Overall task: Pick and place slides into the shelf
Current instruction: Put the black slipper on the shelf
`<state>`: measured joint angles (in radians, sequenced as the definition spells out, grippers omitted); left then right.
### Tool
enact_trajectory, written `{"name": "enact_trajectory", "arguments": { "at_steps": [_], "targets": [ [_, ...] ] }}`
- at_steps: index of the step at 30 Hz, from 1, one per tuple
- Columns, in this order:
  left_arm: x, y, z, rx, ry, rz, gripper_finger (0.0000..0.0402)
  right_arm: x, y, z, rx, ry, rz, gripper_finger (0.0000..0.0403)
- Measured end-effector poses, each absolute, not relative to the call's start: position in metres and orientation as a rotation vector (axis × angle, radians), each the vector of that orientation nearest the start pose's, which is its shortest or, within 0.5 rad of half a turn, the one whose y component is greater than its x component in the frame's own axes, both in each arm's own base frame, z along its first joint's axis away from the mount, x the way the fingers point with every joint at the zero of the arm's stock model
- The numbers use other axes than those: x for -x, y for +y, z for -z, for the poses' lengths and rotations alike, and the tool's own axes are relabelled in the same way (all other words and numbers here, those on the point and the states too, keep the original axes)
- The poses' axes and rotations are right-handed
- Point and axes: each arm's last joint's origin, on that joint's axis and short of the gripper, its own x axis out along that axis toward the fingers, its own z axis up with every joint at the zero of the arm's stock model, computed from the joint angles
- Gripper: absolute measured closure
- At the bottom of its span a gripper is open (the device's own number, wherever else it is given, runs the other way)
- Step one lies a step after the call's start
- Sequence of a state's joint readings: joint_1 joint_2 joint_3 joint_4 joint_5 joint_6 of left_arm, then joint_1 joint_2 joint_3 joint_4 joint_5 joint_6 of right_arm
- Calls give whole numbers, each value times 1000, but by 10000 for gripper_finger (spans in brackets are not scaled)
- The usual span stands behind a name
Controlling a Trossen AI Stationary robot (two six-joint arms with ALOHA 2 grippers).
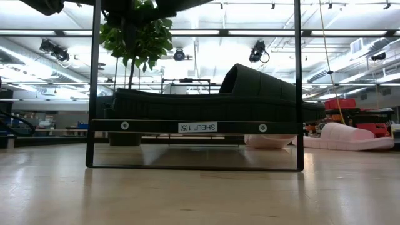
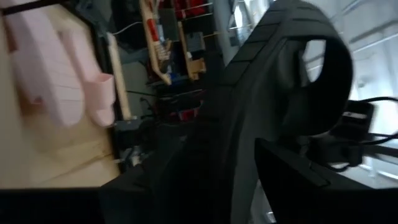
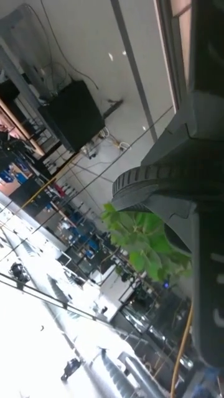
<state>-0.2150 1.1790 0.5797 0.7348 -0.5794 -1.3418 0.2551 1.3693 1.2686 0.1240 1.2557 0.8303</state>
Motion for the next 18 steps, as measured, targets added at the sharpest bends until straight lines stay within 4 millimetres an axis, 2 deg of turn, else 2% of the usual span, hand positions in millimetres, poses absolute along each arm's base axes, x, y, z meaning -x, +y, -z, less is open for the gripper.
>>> {"name": "enact_trajectory", "arguments": {
  "at_steps": [6,14,18],
  "targets": [
    [-244,-37,-273,1380,-366,-213,235,-295,47,-396,-761,-417,934,350],
    [-244,-37,-274,1363,-368,-212,316,-295,47,-396,-724,-393,935,350],
    [-244,-37,-273,1359,-365,-214,320,-295,47,-394,-712,-380,937,350]
  ]
}}
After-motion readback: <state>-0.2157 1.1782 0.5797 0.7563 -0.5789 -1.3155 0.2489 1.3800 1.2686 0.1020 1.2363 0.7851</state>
